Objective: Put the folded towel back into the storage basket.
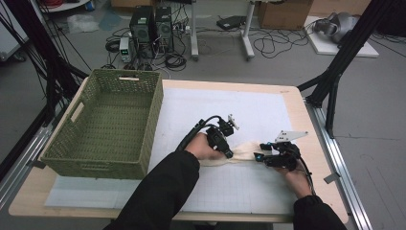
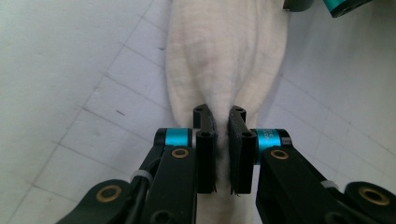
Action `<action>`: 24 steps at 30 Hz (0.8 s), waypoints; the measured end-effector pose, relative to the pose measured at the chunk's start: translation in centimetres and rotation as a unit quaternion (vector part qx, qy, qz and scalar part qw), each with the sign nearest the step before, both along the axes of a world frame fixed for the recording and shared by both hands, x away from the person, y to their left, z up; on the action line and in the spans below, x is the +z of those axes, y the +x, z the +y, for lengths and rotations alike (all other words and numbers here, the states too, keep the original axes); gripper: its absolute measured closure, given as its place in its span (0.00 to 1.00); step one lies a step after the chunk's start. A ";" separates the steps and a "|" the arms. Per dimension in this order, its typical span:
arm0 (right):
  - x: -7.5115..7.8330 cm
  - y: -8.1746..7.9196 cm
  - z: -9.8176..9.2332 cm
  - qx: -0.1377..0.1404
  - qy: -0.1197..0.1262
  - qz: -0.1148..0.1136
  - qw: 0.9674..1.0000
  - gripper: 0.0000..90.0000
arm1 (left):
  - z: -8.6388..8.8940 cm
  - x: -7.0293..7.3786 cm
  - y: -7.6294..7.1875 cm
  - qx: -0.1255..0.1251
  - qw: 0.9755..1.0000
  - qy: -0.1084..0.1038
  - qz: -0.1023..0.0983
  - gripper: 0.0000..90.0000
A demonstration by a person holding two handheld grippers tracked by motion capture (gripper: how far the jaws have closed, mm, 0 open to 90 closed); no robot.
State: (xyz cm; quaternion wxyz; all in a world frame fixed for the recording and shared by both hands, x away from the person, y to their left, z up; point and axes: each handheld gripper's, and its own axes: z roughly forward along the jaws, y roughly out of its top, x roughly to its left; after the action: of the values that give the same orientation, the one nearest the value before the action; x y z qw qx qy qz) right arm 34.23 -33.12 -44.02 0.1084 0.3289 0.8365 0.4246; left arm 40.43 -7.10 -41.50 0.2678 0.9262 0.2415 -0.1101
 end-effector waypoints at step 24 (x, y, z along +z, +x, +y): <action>1.8 -3.3 -2.0 -0.045 0.007 -0.025 0.999 0.17 | 1.6 -0.2 -1.2 0.018 0.999 -0.033 -0.009 0.92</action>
State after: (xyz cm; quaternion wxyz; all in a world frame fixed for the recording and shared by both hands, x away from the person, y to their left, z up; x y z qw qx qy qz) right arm 30.96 -35.14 -42.22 0.1461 0.3558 0.8150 0.4335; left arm 39.26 -5.54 -41.66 0.3026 0.9131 0.2521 -0.1053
